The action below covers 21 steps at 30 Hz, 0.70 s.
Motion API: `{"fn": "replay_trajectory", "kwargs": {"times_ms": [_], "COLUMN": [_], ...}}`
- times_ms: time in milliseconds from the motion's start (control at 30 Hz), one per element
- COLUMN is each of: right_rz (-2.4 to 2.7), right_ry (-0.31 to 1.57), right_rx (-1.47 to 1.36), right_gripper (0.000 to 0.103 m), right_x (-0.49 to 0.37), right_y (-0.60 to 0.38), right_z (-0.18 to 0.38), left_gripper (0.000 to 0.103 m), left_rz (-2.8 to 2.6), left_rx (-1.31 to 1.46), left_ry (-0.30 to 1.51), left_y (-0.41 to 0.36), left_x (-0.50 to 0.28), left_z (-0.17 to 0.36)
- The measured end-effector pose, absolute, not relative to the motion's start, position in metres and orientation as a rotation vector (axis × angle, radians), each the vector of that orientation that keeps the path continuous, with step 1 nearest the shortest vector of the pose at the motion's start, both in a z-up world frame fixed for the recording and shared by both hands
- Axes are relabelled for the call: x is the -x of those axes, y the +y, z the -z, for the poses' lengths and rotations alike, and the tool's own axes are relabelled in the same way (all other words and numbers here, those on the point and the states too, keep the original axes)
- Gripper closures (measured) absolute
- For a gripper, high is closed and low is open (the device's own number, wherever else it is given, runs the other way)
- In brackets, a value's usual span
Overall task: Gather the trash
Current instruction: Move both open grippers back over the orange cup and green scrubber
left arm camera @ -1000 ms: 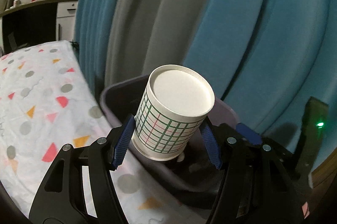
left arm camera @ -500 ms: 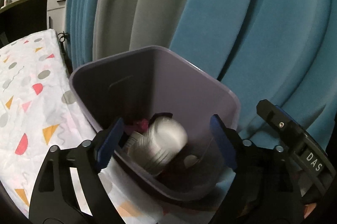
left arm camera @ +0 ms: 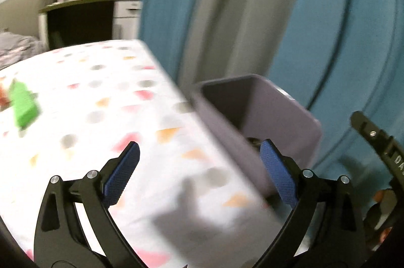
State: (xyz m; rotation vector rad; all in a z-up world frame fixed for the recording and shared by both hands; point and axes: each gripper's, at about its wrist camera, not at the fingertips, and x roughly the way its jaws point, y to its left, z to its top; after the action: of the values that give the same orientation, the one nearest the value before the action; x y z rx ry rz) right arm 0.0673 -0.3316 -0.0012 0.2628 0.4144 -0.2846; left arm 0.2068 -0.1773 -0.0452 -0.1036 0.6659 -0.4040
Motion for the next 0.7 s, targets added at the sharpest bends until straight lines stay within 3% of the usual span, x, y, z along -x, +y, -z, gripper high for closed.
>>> {"fn": "replay_trajectory", "kwargs": {"times_ms": [367,700], "right_rz": [0.134,0.061], "right_ry": [0.462,0.492], "right_rx": [-0.189,-0.141], "right_gripper": [0.027,0.027], "right_x": [-0.085,-0.1], "right_y": [-0.247,-0.179], "right_z": [0.0,0.002], "left_gripper": [0.007,0.007], "left_rz": [0.136,0.061], "left_rx": [0.123,0.16], "left_ry": [0.636,0.627], "left_y": [-0.052,0.013], "left_x": [-0.17,-0.158], "left_z": [0.044,0.042]}}
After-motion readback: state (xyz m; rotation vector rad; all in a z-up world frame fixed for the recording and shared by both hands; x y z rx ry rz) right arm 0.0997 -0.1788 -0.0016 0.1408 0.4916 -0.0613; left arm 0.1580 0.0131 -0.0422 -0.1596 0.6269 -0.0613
